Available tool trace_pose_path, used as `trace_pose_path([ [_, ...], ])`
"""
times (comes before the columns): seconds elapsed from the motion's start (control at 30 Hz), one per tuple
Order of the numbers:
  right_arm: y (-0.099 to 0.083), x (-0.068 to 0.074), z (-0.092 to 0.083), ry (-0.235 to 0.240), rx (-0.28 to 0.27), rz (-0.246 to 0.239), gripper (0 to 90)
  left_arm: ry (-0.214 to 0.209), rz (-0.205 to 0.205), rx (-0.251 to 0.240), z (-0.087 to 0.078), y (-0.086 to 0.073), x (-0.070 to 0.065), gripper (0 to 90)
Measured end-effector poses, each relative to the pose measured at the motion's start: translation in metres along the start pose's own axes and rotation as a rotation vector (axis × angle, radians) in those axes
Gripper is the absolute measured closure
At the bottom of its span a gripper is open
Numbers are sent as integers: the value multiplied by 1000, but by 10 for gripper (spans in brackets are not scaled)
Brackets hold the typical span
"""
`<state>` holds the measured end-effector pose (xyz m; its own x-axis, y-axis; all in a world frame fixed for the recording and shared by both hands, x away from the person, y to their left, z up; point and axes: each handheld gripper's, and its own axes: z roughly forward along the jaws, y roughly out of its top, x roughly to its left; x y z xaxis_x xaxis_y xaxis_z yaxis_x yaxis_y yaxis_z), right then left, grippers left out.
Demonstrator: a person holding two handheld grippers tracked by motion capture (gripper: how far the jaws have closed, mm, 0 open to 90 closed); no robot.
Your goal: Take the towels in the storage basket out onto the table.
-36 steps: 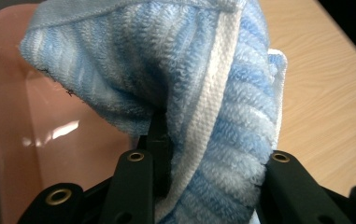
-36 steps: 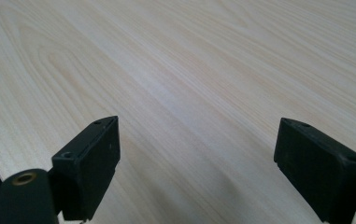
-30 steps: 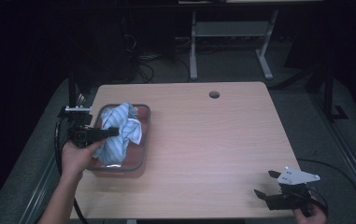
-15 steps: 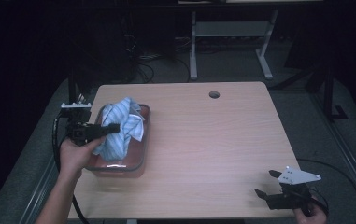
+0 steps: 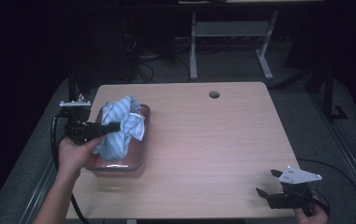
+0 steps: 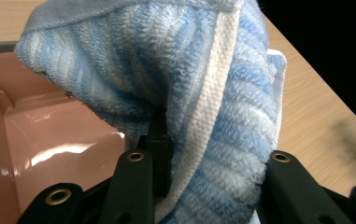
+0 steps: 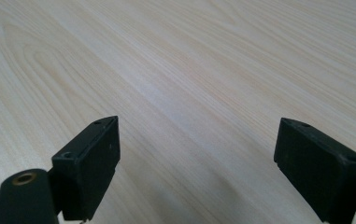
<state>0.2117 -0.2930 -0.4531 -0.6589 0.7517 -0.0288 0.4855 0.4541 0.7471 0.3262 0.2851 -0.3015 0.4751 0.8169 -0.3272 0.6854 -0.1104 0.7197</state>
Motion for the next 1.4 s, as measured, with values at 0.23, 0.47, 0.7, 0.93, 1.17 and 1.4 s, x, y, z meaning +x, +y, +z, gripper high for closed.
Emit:
trace_pose_path([
  [0.23, 1, 1, 1, -1, 8, -4, 138, -1, 31, 10, -3, 10, -11, 669],
  [0.47, -1, 0, 1, 2, 6, -3, 138, -4, 60, 26, -6, 18, -20, 667],
  [0.7, 0, 0, 3, 7, 13, -4, 138, -17, 94, 12, -12, 30, -35, 667],
  [0.93, -1, 0, 3, 8, 12, -4, 138, -35, 126, 10, -12, 39, -49, 667],
  [1.17, -1, 0, 3, 11, 9, -7, 139, -65, 152, 20, -3, 45, -64, 667],
  [1.4, 0, 1, 4, 11, 15, -18, 138, -92, 175, 38, 11, 48, -77, 667],
])
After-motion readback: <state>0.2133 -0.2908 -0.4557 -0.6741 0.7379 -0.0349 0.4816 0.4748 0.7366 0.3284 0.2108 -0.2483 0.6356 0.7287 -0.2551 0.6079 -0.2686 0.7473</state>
